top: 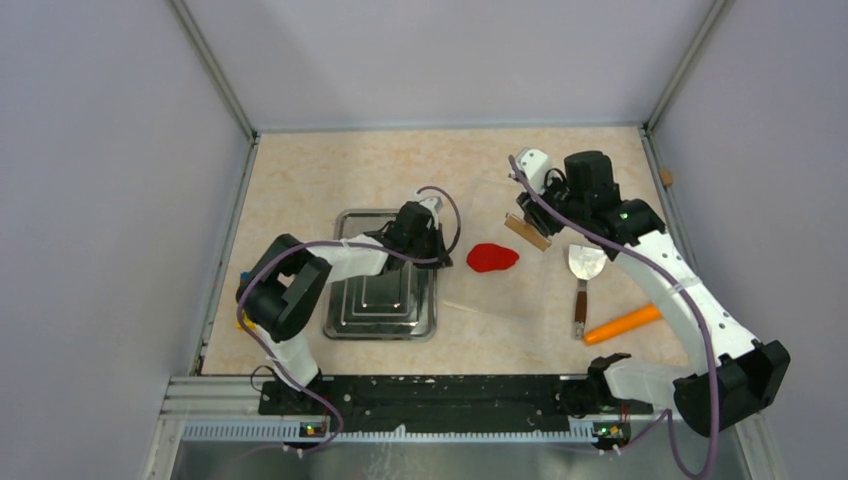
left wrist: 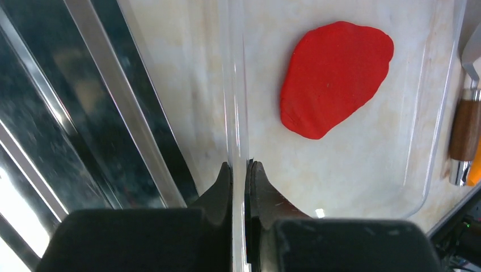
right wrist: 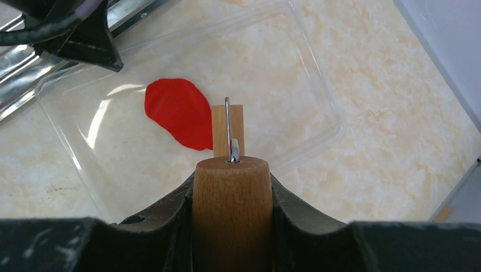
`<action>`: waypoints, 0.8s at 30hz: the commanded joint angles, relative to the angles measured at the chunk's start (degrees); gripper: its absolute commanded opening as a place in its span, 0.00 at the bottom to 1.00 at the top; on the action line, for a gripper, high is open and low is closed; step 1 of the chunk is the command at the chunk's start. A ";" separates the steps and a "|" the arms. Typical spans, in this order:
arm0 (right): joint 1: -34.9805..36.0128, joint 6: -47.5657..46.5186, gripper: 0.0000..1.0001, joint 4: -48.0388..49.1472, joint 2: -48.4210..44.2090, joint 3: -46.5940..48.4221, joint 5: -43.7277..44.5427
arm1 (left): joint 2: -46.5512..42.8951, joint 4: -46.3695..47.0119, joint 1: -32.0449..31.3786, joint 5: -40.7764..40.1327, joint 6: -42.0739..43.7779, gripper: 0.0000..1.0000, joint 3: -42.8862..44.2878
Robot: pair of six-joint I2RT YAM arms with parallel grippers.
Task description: Roll out the dumpling wrappers from the dough
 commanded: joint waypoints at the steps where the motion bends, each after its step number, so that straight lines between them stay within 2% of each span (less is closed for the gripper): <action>1: -0.39 1.73 0.00 3.63 1.06 0.17 -4.58 | -6.64 1.78 -3.76 -4.04 -6.39 0.00 -7.24; 5: -0.41 0.72 0.00 4.08 3.59 0.55 -7.62 | -10.95 1.77 -8.28 -8.51 -10.17 0.00 -13.74; 6: -0.42 0.70 0.00 4.40 4.30 0.71 -8.35 | -12.31 3.14 -8.81 -8.83 -10.65 0.03 -15.56; 9: -0.39 1.67 0.00 5.19 6.38 1.47 -10.39 | -16.40 5.01 -8.90 -8.35 -8.81 0.32 -18.58; 11: -0.36 1.96 0.00 4.35 7.59 2.98 -12.36 | -18.38 4.78 -8.16 -6.39 -4.23 0.47 -18.32; 14: -0.41 -0.57 0.00 0.95 7.97 5.72 -17.41 | -22.17 4.51 -5.27 3.80 6.59 0.55 -16.54; 16: -0.41 -4.65 0.00 -1.48 6.28 5.89 -23.88 | -24.86 5.87 -4.67 8.89 18.61 0.58 -15.72; 20: 0.70 -14.57 0.00 -2.35 -1.74 0.93 -29.65 | -30.49 20.94 -4.77 15.60 43.38 0.59 -21.07; 24: 4.68 -26.47 0.00 -4.58 -5.43 -3.04 -27.53 | -25.43 34.63 -4.70 21.71 61.14 0.60 -20.75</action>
